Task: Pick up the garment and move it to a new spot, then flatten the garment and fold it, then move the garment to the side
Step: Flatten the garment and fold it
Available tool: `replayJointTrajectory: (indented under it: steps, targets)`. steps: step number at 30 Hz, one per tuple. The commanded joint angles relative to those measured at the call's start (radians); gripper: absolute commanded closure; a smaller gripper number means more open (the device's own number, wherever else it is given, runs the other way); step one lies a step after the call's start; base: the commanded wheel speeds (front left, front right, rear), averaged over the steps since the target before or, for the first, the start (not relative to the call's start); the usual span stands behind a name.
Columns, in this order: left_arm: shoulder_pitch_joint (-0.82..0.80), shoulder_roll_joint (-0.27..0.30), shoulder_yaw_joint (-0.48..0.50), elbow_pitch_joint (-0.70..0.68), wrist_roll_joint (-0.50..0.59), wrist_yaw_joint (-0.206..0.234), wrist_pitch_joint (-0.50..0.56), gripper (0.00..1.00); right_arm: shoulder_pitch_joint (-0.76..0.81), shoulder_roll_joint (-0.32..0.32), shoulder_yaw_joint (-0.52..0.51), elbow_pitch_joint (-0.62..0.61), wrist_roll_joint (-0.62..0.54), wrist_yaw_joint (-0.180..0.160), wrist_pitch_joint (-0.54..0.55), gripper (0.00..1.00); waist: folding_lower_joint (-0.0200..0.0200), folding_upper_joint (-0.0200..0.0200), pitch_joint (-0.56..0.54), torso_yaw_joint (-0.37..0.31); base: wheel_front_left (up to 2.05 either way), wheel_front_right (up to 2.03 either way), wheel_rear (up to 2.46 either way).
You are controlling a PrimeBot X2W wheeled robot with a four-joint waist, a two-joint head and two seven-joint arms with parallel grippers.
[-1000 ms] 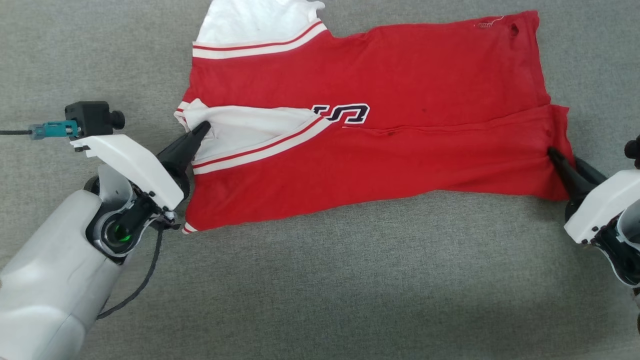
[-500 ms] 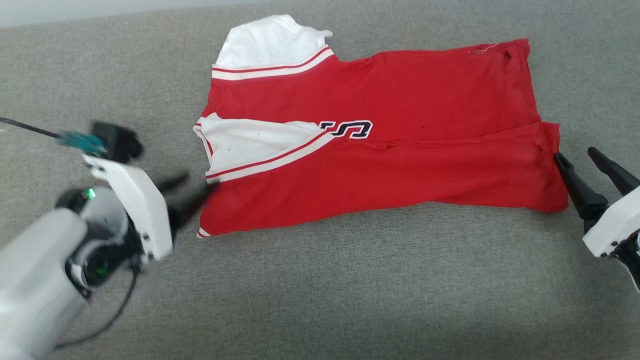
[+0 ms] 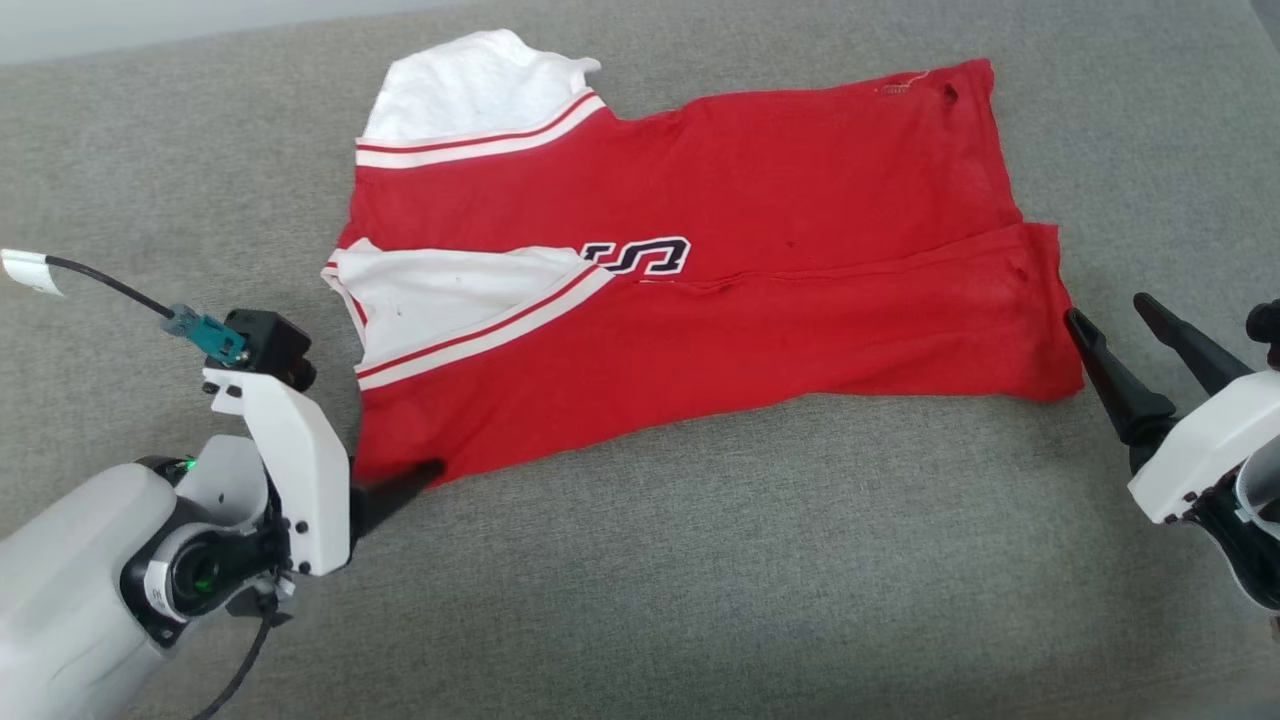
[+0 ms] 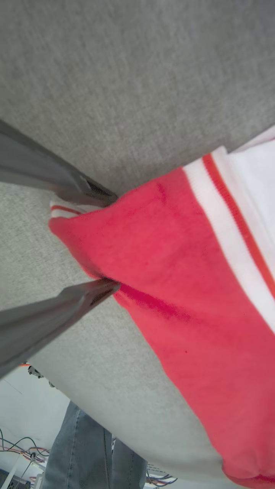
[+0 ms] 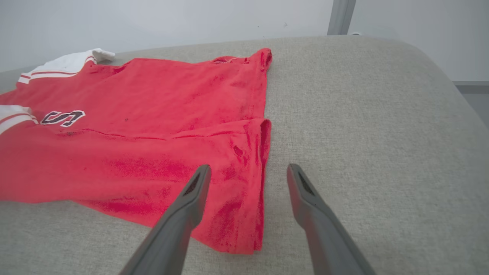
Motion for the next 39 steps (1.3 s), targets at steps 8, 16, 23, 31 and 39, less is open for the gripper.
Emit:
replayJointTrajectory:
  steps: [8,16,23,31,39]
  targets:
    - [0.01,-0.047,-0.003,0.066,-0.018,-0.019,-0.01,1.0,0.007,-0.01,-0.012,-0.021,-0.054,0.0,0.086,0.0,0.0,-0.0001,0.016,-0.015,0.0,0.0,0.0]
    - [0.005,-0.07,-0.003,0.055,-0.001,-0.038,-0.036,1.0,-0.033,-0.048,0.057,-0.04,-0.052,0.0,0.289,0.0,0.0,-0.0001,0.025,0.011,0.0,0.0,0.0]
    - [-0.004,-0.096,-0.002,0.053,0.007,-0.049,-0.061,1.0,-0.116,-0.03,0.106,0.063,-0.039,-0.001,0.408,0.0,0.0,-0.0001,0.035,0.043,0.0,0.0,0.0]
    - [0.023,-0.112,0.006,0.067,0.008,-0.07,-0.107,1.0,-0.138,-0.011,0.16,0.151,-0.011,-0.001,0.4,1.0,0.0,-0.0001,0.021,0.084,0.0,0.0,0.0]
    - [0.098,-0.076,0.024,-0.009,-0.007,-0.062,-0.177,1.0,-0.121,-0.054,0.191,0.119,0.012,0.0,0.377,1.0,0.0,-0.0001,-0.007,0.102,0.0,0.0,0.0]
